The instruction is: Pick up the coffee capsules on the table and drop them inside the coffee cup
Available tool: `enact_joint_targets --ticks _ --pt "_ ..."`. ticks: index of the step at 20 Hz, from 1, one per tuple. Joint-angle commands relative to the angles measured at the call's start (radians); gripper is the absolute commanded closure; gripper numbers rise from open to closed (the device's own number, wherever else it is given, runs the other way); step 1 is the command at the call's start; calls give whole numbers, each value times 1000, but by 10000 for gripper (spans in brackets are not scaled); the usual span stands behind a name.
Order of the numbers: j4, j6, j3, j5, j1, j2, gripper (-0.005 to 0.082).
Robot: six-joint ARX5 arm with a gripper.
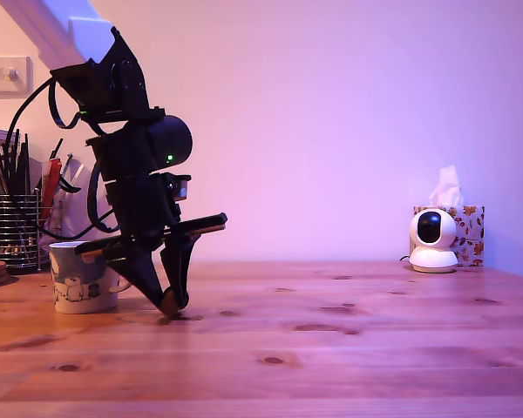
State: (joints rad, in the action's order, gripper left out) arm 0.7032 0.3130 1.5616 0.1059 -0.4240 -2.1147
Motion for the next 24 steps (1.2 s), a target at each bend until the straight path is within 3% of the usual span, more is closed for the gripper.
enact_joint_targets --ticks 1,9,15,24 --pt "13 -8 41 2 -5 -3 632" --pt "172 -61 135 10 -5 29 632" --pt "208 -106 143 5 -4 125 632" --pt "239 -139 144 -65 51 210 632"
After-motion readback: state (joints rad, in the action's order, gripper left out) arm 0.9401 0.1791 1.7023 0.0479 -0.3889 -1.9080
